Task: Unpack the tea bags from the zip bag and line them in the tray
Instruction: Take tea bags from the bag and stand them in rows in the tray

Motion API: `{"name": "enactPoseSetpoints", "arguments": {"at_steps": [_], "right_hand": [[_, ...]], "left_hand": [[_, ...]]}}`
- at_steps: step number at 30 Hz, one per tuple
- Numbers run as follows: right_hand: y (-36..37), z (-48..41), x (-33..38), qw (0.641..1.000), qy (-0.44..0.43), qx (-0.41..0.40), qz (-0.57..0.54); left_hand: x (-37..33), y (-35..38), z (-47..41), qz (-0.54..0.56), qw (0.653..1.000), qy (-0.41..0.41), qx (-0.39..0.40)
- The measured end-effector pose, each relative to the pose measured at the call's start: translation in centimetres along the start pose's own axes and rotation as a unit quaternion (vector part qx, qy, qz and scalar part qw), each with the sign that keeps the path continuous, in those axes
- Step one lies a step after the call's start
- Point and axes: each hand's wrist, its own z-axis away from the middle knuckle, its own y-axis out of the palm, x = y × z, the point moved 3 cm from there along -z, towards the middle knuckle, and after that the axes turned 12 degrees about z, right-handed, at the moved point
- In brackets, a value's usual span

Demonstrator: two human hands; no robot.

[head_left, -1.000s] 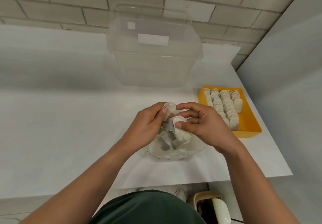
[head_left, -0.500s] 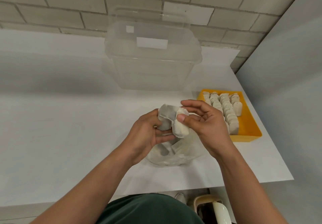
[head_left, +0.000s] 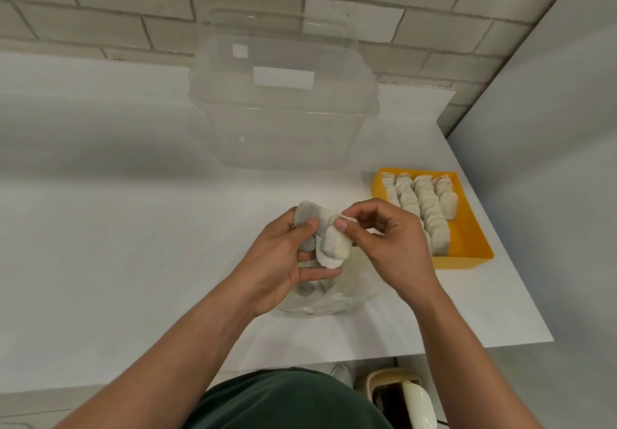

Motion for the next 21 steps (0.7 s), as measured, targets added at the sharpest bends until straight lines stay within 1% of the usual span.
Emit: {"name": "enactPoseSetpoints", "arguments": {"at_steps": [5,7,10,13,15,17,19,21], "right_hand": [[-2.8,-0.1,-0.3,1.000,0.021,-0.023,-0.003],[-4.6,-0.2,-0.4,0.998,0.033,-0.034,-0.039],[-7.8,-0.7,-1.0,0.996,0.036,-0.054,-0.069],[-11.2,-1.8,-2.7,0.994,0.035,-0.089,-0.057],[-13.5,-2.9,-4.4,0.992,0.037,-0.120,-0.013],[-15.6,-4.2,-6.3,0.986,0.032,-0.145,0.072],[-17.2,-5.4,-8.3,0.973,0.029,-0.155,0.168],[-18.5,-6.4,-10.3,0.960,0.038,-0.147,0.234]], "left_hand": [[0.8,1.7,-0.5,0.014,1.000,-0.010,0.002],[1.2,2.5,-0.9,0.017,1.000,-0.007,0.000],[1.9,3.6,-1.4,0.022,1.000,0.008,-0.007],[2.3,4.6,-2.0,0.030,0.999,0.037,-0.016],[2.4,5.3,-2.4,0.031,0.998,0.060,-0.018],[2.6,5.9,-2.8,0.028,0.996,0.077,-0.019],[2.8,6.5,-3.1,0.024,0.996,0.089,-0.019],[3.0,6.9,-3.5,0.017,0.995,0.093,-0.022]]}}
